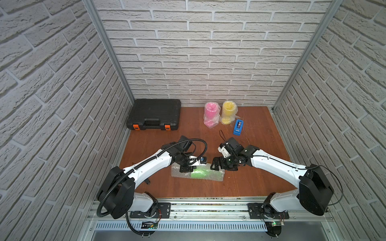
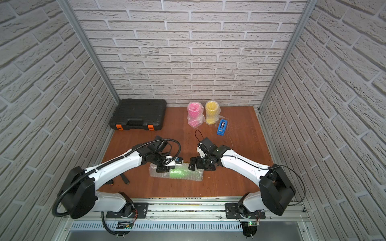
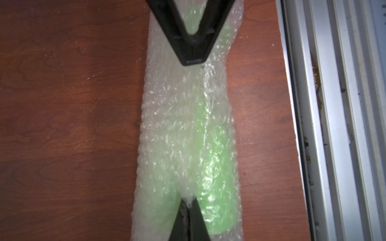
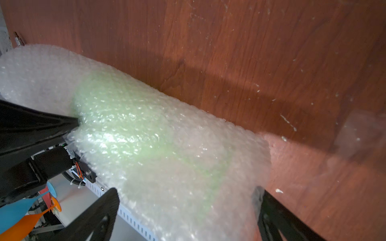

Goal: Wrap wine glasses in bubble wrap
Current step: Stick the tape on the bubble wrap.

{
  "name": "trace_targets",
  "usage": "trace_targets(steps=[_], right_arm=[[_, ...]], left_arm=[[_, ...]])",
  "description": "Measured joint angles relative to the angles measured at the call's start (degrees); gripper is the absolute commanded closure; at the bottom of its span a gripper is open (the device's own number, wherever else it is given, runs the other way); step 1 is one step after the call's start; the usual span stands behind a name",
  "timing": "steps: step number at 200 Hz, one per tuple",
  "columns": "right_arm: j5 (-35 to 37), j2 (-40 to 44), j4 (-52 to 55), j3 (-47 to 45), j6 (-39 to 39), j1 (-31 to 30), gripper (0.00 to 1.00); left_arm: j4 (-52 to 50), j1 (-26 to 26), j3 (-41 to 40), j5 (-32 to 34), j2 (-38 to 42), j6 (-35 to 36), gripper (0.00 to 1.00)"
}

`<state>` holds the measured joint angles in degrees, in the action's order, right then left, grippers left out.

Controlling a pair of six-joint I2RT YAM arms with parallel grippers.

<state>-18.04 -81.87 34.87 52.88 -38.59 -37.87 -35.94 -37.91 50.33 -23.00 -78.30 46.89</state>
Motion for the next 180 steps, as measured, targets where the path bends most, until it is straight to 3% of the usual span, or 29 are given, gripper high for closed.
trace_targets(steps=[58,114,140,180], right_arm=[[3.0,-0.7,0.5,5.8,-0.9,0.4,0.03],[-1.7,8.0,2.0,7.5,-2.2,3.3,0.06],[-9.1,12.4,0.3,5.8,-8.7,3.9,0.08],[-17.7,18.3,-6.3,-2.9,-24.8,3.2,0.08]], left_arm=[[0.0,0.0,0.1,0.0,-0.1,0.0,1.0],[0.0,0.0,0.1,0.0,-0.1,0.0,1.0],[0.0,0.0,0.1,0.0,-0.1,0.0,1.0],[0.1,0.0,0.1,0.0,-0.1,0.0,1.0]])
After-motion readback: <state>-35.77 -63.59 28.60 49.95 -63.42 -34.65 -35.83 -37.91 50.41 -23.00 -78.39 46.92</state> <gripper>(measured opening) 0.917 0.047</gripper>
